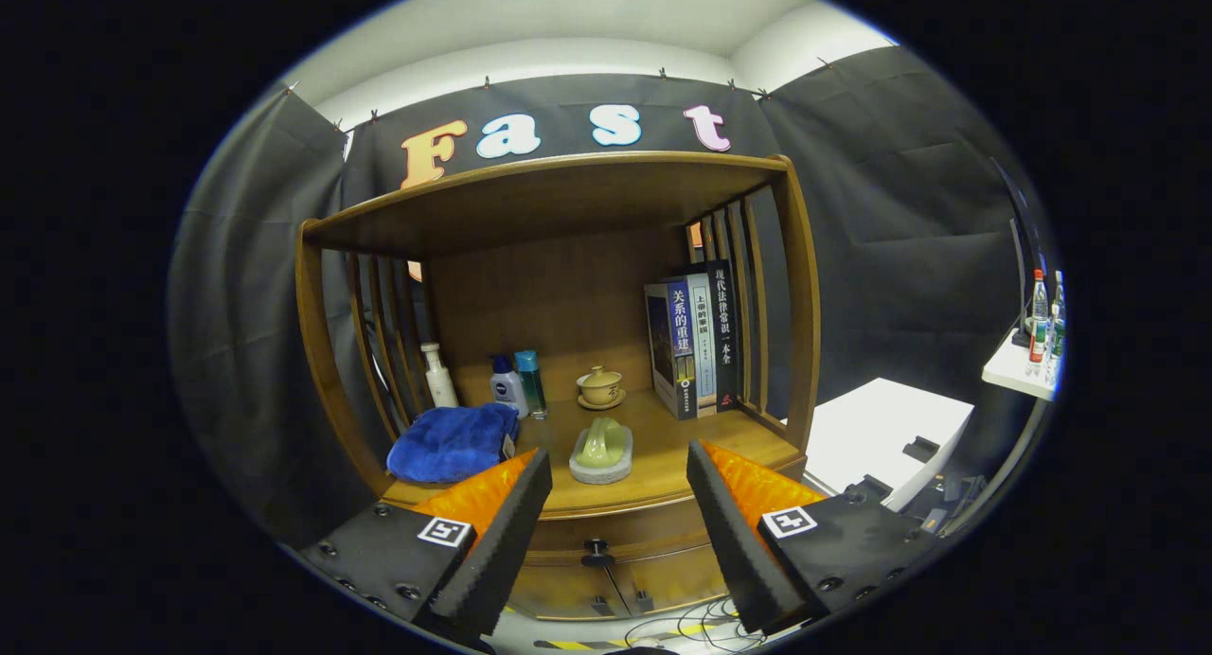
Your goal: Pull open the drawer, take out the items inside it, and place them on the countertop above the cabinet.
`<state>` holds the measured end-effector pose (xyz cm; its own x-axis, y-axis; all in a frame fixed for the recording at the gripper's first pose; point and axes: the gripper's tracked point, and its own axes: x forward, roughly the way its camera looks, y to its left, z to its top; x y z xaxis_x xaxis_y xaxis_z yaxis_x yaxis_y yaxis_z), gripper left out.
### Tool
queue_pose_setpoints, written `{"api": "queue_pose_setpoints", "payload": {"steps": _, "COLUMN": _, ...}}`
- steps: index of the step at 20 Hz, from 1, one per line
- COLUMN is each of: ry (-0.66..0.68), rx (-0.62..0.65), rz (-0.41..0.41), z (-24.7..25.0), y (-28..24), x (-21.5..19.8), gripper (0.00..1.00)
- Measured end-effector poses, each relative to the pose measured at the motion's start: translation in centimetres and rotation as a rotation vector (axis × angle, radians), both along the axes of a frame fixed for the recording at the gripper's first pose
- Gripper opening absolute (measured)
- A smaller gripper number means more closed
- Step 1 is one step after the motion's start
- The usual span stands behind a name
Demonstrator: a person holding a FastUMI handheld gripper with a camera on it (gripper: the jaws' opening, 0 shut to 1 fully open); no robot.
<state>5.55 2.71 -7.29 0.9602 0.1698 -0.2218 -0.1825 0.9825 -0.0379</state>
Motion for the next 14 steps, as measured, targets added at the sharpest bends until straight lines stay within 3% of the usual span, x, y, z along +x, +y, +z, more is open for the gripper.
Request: {"api": "queue_pose_setpoints", "payload": {"steps": 14, "ry": 0.007, "rx": 0.011, "rz": 0.0, "z": -0.17, "y": -0.12, "x": 0.01, "gripper": 0.96}}
